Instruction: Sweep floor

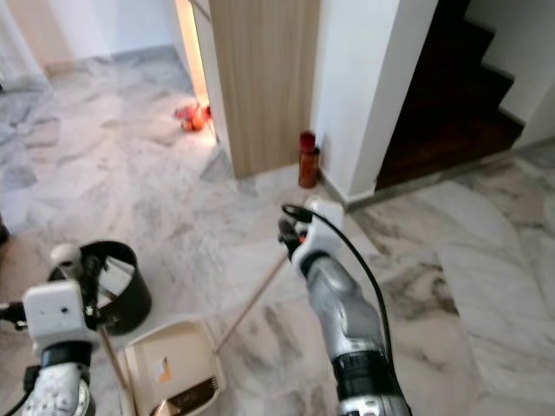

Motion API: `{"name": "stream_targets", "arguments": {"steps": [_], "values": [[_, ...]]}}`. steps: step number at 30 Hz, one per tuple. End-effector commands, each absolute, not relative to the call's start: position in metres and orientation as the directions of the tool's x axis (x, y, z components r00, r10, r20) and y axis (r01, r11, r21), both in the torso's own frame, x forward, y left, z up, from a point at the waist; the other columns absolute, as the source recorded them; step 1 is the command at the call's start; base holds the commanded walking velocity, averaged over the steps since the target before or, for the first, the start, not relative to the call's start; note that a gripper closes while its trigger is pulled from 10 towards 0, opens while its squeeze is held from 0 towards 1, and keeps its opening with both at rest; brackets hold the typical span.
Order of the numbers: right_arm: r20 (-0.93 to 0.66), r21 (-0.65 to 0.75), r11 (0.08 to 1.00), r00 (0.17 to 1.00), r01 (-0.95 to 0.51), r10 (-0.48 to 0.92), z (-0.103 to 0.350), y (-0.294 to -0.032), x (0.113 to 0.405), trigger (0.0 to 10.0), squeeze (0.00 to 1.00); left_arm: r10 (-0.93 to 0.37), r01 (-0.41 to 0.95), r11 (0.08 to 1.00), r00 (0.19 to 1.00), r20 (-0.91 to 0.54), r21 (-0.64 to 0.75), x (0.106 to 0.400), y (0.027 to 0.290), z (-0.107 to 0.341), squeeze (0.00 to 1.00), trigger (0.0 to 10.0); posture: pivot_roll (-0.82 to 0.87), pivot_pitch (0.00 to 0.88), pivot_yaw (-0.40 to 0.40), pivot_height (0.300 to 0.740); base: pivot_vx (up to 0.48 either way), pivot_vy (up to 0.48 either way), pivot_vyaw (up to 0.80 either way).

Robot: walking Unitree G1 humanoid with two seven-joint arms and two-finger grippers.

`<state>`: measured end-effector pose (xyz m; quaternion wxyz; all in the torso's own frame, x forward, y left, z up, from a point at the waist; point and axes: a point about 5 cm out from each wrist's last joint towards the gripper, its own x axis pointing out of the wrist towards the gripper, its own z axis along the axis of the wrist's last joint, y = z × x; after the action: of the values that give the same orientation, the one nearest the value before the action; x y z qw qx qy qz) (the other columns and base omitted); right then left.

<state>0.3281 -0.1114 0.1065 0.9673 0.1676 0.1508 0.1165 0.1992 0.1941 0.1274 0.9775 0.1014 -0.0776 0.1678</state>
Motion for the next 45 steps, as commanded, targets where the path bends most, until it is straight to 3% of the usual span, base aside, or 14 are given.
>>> {"name": "stream_targets", "arguments": {"steps": [1, 14, 45], "values": [[-0.2, 0.358, 0.91, 0.935, -0.209, 0.294, 0.1201, -0.1043, 0.3324, 10.0, 0.0, 0.307, -0.348, 0.921, 0.925, 0.223, 0.175, 0.1989, 0.1951, 0.1357, 0.0, 10.0, -0.1, 0.066, 0.022, 0.74, 0.0, 0.326, 0.0], [-0.192, 0.353, 0.911, 0.936, -0.213, 0.294, 0.1215, -0.1041, 0.3332, 10.0, 0.0, 0.305, -0.345, 0.922, 0.926, 0.222, 0.175, 0.1992, 0.1949, 0.1356, 0.0, 10.0, -0.1, 0.062, 0.022, 0.74, 0.0, 0.321, 0.41], [-0.202, 0.363, 0.909, 0.935, -0.204, 0.291, 0.12, -0.1034, 0.333, 10.0, 0.0, 0.305, -0.345, 0.922, 0.927, 0.218, 0.176, 0.1989, 0.1956, 0.1353, 0.0, 10.0, -0.1, 0.065, 0.023, 0.74, 0.0, 0.308, 0.0]]}}
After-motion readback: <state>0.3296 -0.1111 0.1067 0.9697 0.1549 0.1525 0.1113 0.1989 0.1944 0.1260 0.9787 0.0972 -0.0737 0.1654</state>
